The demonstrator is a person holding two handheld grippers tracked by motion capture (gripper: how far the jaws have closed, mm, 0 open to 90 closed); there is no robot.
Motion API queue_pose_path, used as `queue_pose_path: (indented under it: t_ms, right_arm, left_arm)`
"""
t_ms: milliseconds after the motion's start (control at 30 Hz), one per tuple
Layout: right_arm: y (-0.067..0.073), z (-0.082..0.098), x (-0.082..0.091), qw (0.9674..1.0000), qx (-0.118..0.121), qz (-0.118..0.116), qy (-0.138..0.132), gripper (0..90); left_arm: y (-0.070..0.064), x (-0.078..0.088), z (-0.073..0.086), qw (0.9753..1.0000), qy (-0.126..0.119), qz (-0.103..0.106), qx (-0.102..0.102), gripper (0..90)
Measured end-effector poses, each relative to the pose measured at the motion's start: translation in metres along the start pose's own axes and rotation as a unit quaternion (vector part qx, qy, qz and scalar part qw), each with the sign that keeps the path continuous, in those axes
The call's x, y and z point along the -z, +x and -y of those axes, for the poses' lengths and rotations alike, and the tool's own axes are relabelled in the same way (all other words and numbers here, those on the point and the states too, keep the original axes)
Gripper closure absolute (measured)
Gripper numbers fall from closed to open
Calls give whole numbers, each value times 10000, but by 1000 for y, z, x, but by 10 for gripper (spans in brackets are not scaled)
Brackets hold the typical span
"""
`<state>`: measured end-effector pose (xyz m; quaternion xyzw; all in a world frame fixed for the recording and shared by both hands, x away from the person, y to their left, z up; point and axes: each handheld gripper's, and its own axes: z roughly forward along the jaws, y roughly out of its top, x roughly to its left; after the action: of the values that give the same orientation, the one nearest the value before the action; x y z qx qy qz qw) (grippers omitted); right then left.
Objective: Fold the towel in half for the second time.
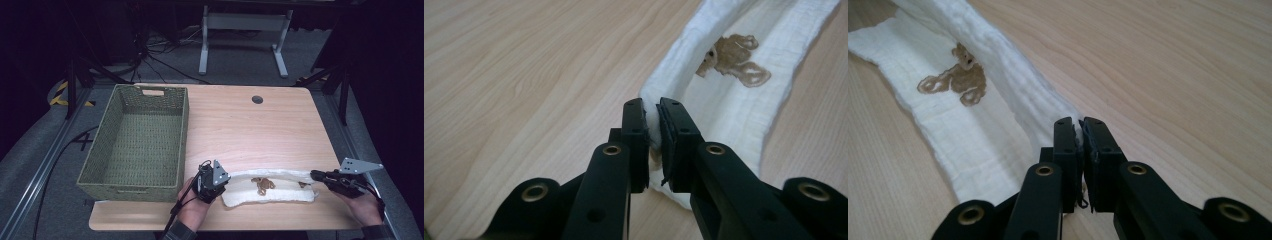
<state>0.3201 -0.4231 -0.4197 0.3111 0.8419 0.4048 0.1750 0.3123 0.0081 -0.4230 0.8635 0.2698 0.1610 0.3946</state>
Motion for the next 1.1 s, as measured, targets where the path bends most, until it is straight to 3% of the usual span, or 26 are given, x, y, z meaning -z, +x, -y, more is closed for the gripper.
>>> queue_pose_path:
  t_ms: [233,400,500,633,767,933,1100]
  right_arm:
    - [8,9,9,10000,-17,-49,22,851]
    - [14,18,10,9997,-64,-144,173,846]
    - [15,22,11,9995,-119,-189,229,803]
    - [14,19,17,9996,-183,-181,76,755]
    - [14,9,20,9997,-127,-163,-100,734]
    - [14,-7,19,9996,-58,-112,-243,739]
    - [19,-12,3,9990,-72,-438,-21,836]
  left_arm:
    - [-6,8,9,9998,52,160,77,821]
    - [-12,6,20,9985,264,464,155,814]
    - [-15,7,23,9975,289,613,174,755]
    - [-16,14,16,9972,187,711,139,666]
    - [-12,16,3,9971,87,756,62,687]
    - [-1,0,-10,9973,201,712,-17,779]
    - [9,-27,-18,9960,413,795,63,828]
